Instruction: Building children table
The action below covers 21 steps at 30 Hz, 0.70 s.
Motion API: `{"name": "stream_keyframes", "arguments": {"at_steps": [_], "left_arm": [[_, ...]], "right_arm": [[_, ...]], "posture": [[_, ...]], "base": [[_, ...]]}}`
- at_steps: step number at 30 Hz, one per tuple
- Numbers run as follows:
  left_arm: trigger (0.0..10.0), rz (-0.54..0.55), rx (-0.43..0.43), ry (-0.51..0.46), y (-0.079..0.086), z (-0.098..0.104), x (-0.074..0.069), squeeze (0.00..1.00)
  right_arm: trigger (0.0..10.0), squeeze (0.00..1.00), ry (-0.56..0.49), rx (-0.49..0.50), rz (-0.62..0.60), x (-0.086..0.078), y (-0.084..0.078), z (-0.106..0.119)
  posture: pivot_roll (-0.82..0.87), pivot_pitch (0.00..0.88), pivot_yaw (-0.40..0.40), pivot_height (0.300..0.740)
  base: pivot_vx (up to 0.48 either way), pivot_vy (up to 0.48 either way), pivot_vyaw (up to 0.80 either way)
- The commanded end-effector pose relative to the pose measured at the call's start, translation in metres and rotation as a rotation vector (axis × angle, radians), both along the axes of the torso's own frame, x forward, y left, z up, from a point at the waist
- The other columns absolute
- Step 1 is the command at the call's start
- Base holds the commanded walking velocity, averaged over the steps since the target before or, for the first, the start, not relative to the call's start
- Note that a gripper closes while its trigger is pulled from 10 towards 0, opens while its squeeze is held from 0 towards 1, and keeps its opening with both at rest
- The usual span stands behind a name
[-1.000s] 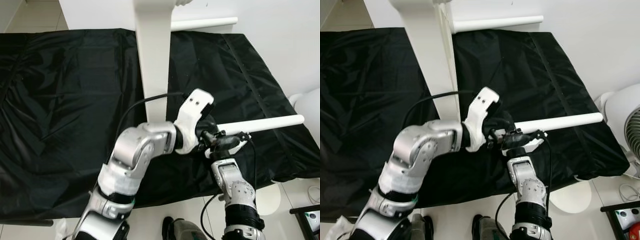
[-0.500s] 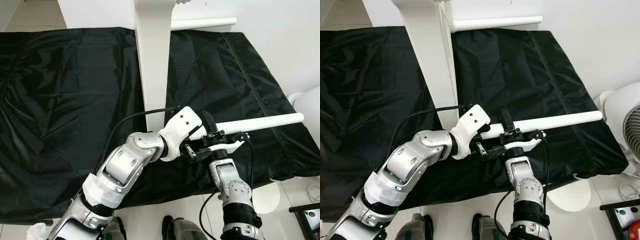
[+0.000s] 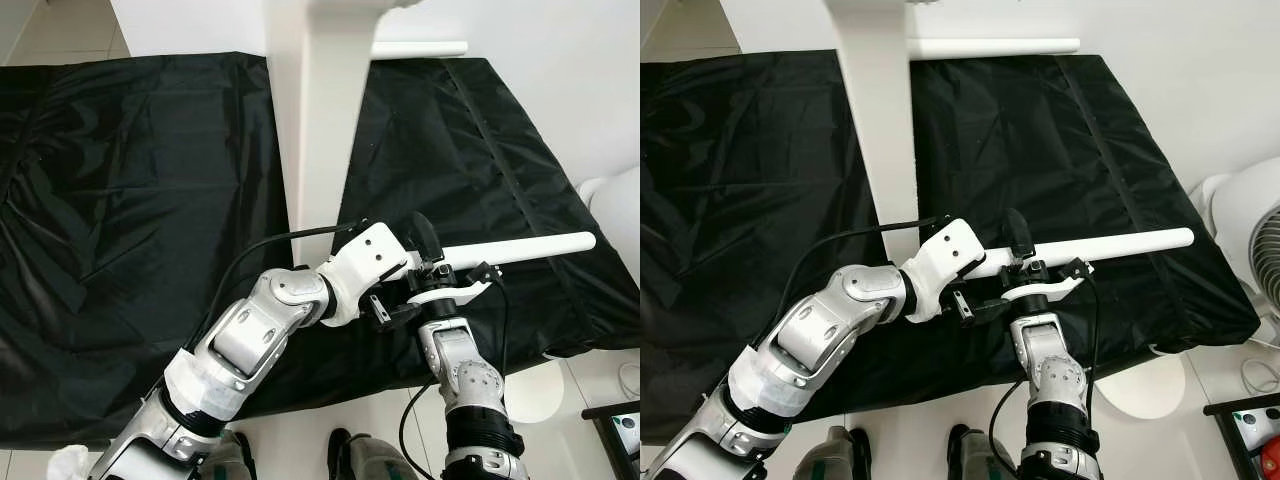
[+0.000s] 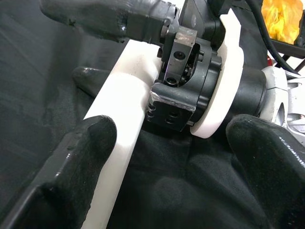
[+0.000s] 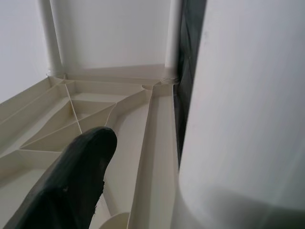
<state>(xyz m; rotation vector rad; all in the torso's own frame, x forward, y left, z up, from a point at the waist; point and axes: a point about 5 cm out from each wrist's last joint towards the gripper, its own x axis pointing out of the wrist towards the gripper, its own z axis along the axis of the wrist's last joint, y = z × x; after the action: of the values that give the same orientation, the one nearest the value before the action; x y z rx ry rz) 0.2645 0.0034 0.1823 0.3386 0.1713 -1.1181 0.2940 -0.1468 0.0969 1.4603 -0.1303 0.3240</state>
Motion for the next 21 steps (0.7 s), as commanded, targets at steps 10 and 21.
{"name": "stream_keyframes", "arguments": {"at_steps": [10, 21], "left_arm": [[10.0, 0.046, -0.051, 0.001, 0.018, 0.002, 0.009, 0.00], [10.0, -0.096, -0.261, 0.022, 0.029, 0.025, -0.016, 0.00]], "right_arm": [[10.0, 0.00, 0.200, 0.125, 0.015, -0.038, 0.029, -0.045], [10.0, 0.00, 0.194, 0.114, 0.011, -0.034, 0.026, -0.046]], "posture": [[0.04, 0.198, -0.008, 0.740], [0.05, 0.206, -0.004, 0.740]], "base": [[0.000, 0.000, 0.00], [0.000, 0.000, 0.00]]}}
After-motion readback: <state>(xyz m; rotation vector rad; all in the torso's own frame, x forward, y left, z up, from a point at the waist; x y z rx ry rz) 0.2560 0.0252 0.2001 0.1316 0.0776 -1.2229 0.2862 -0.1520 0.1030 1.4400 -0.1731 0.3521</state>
